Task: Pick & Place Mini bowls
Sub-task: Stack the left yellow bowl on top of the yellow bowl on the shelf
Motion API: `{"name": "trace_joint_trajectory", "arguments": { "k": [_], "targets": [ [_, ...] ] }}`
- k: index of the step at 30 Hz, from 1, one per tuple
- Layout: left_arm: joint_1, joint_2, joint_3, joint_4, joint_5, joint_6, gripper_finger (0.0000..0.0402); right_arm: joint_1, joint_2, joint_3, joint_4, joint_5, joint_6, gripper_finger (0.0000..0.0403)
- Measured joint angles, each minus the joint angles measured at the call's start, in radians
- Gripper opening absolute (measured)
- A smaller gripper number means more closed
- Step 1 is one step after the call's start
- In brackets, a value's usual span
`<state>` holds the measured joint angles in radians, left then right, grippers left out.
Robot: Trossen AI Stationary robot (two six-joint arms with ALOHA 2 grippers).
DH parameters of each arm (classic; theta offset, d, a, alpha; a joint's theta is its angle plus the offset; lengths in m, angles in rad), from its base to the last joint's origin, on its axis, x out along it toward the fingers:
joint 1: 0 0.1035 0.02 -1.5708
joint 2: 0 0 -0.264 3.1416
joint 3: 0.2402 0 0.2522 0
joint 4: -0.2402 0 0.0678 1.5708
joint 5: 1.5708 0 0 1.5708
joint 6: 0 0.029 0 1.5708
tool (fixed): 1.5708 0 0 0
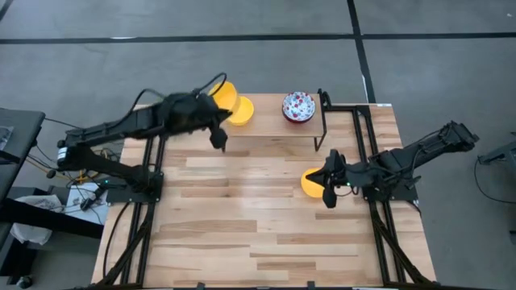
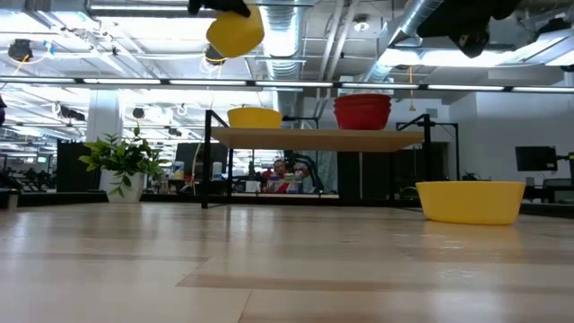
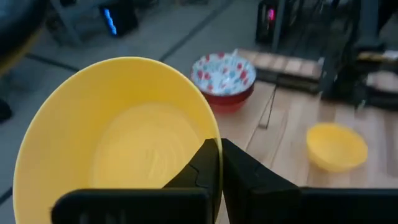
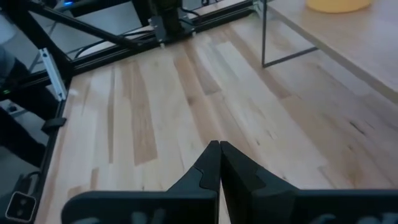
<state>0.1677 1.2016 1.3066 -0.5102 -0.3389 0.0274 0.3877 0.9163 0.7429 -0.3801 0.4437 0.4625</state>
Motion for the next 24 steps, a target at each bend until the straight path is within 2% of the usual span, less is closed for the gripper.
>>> {"name": "trace_joint_trajectory", "arguments": {
  "k": [5, 7, 14, 24],
  "targets": [
    [0.14, 0.124, 0.135, -0.148, 0.205, 0.064, 0.0009, -0.036, 0.0, 0.0, 0.0, -0.021, -0.002, 0.0],
    [0.183, 0.168, 0.151, -0.155, 0.246, 0.099, 0.001, -0.052, 0.0, 0.0, -0.001, -0.026, -0.002, 0.0],
    [0.279, 0.273, 0.158, -0.148, 0.25, 0.218, 0.001, -0.084, 0.0, 0.0, -0.009, -0.026, -0.003, 0.0],
    [0.281, 0.372, 0.158, -0.118, 0.251, 0.261, 0.001, -0.083, 0.0, 0.0, -0.022, -0.026, -0.003, 0.0]
  ]
}}
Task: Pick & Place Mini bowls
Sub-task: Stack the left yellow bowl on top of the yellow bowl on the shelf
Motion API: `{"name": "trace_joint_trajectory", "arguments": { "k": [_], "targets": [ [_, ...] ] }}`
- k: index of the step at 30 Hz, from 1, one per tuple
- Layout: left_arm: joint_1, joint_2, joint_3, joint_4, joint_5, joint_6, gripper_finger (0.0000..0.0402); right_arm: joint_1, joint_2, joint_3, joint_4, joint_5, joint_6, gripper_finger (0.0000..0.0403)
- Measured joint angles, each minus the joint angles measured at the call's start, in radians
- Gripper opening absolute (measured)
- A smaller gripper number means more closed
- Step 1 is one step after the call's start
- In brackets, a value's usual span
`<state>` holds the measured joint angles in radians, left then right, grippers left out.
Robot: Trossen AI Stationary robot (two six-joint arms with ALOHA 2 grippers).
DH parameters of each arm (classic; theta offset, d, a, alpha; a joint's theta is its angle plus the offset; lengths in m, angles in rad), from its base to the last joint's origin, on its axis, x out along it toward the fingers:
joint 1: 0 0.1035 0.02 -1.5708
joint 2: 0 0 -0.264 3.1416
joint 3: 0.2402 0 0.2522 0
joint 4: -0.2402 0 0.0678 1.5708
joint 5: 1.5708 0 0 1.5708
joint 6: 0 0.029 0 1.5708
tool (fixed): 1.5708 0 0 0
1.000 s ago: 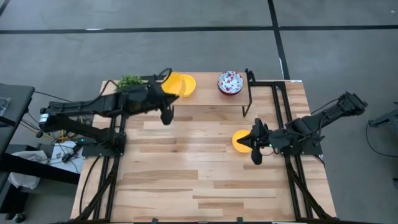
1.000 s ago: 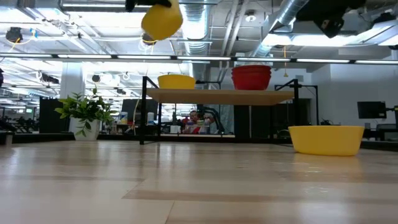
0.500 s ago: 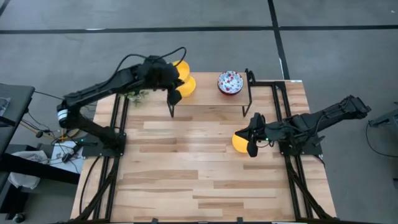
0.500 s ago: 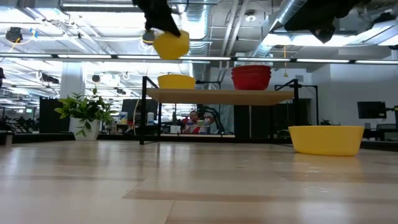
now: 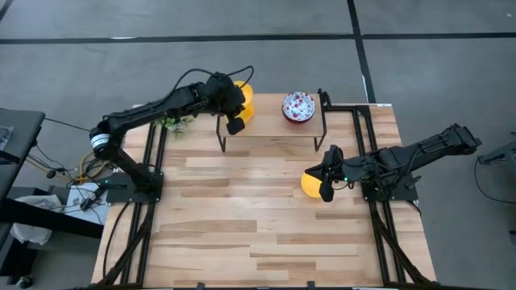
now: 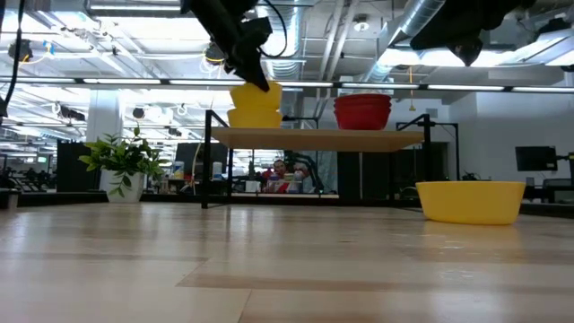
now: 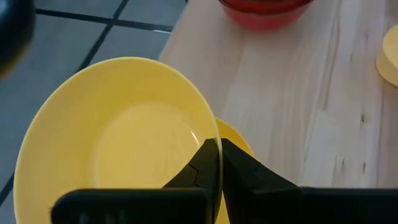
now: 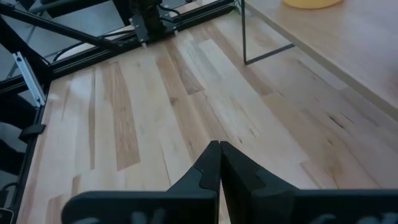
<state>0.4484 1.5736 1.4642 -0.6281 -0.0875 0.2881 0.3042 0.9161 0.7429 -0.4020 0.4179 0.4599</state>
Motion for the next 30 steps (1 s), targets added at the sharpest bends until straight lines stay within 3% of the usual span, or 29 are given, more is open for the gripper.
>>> {"name": "trace_joint_trajectory", "arguments": {
  "k": [30],
  "targets": [
    [-0.037, 0.006, -0.077, 0.008, -0.024, -0.033, 0.0031, 0.003, 0.0, 0.0, -0.013, -0.002, 0.002, 0.0]
  ]
}}
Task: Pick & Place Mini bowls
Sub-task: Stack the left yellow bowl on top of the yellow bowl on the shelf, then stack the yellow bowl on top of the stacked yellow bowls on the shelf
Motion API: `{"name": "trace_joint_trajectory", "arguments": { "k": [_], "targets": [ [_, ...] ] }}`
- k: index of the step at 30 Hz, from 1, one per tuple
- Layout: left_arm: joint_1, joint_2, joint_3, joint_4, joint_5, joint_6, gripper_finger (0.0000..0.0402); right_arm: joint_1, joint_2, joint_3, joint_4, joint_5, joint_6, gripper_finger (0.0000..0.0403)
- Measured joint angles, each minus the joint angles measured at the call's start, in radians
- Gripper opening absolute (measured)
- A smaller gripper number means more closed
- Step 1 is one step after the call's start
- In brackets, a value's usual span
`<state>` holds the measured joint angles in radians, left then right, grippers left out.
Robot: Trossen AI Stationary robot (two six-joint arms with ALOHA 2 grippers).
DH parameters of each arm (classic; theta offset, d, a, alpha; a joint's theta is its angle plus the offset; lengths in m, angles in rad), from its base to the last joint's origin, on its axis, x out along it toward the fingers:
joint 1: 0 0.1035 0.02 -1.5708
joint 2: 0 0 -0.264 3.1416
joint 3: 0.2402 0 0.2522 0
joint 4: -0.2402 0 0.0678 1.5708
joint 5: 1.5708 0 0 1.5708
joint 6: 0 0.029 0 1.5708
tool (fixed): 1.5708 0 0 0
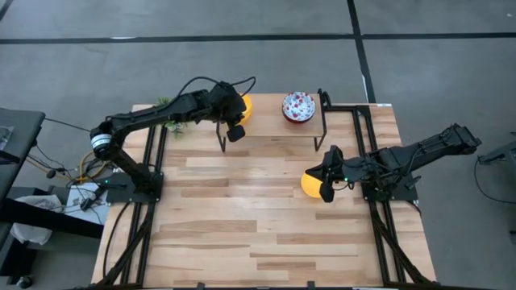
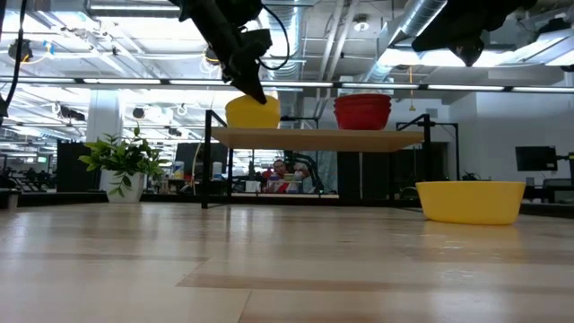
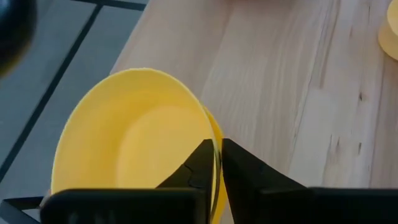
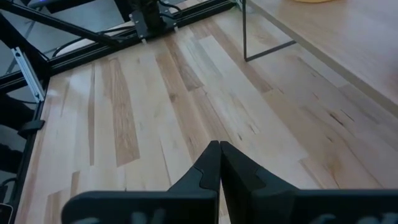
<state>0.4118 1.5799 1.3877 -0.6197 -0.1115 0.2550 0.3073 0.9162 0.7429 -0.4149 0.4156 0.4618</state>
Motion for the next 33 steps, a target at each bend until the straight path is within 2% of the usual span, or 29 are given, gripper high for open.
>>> {"name": "trace_joint_trajectory", "arguments": {
  "k": [5, 19, 33],
  "targets": [
    [0.0, 0.0, -0.009, 0.015, 0.0, 0.002, 0.0052, 0.0, 0.0, 0.0, 0.0, 0.0, 0.0, 0.0],
    [-0.005, 0.0, -0.009, 0.023, 0.0, 0.012, 0.0153, 0.0, 0.0, 0.0, 0.0, -0.001, 0.0, 0.0],
    [-0.031, -0.012, -0.009, 0.033, 0.0, 0.045, 0.0186, 0.0, 0.0, 0.0, 0.0, -0.032, 0.009, 0.0]
  ]
}}
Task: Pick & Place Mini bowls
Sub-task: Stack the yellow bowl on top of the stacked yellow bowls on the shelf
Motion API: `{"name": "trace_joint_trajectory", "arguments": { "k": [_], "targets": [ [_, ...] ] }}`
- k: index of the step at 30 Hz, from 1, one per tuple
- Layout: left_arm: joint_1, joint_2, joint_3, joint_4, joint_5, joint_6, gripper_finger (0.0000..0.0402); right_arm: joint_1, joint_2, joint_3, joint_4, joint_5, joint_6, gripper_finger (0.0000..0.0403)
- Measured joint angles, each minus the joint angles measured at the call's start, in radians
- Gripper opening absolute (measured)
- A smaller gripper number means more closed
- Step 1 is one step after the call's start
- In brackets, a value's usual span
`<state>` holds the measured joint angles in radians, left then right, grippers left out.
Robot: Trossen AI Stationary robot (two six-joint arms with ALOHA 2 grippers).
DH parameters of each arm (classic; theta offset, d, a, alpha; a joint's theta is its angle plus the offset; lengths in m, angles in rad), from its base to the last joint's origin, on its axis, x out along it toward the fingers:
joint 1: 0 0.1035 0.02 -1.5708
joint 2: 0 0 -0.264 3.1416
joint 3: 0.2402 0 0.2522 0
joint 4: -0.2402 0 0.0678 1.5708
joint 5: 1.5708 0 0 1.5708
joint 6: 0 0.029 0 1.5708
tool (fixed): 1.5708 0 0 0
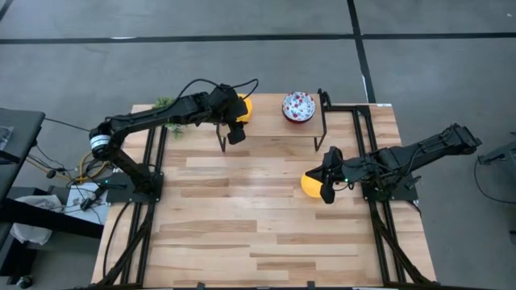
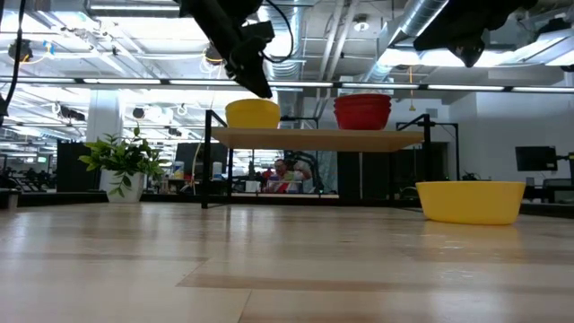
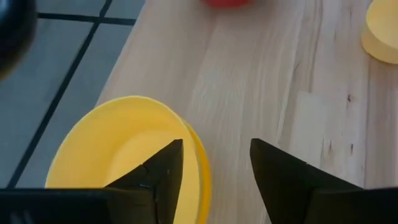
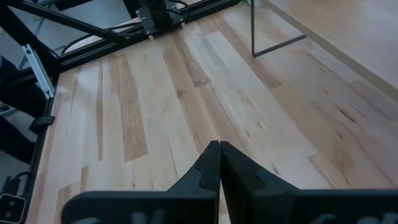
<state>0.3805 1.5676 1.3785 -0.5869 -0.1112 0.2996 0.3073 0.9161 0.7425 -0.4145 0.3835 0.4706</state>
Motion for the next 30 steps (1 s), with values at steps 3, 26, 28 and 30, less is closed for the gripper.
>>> {"name": "trace_joint_trajectory", "arguments": {
  "k": [3, 26, 28, 30],
  "targets": [
    [0.0, -0.023, 0.0, 0.001, 0.0, 0.0, 0.0189, 0.0, 0.0, 0.0, 0.0, -0.007, 0.0, 0.0],
    [-0.193, -0.261, 0.0, -0.103, 0.145, -0.388, 0.0175, 0.001, 0.0, 0.0, -0.253, -0.201, 0.239, 0.0],
    [-0.264, -0.257, -0.001, -0.115, 0.146, -0.41, 0.017, 0.013, 0.0, 0.0, -0.33, -0.202, 0.282, 0.0],
    [-0.34, -0.253, -0.02, -0.094, 0.146, -0.413, 0.0166, 0.035, 0.0, 0.0, -0.39, -0.201, 0.289, 0.0]
  ]
}}
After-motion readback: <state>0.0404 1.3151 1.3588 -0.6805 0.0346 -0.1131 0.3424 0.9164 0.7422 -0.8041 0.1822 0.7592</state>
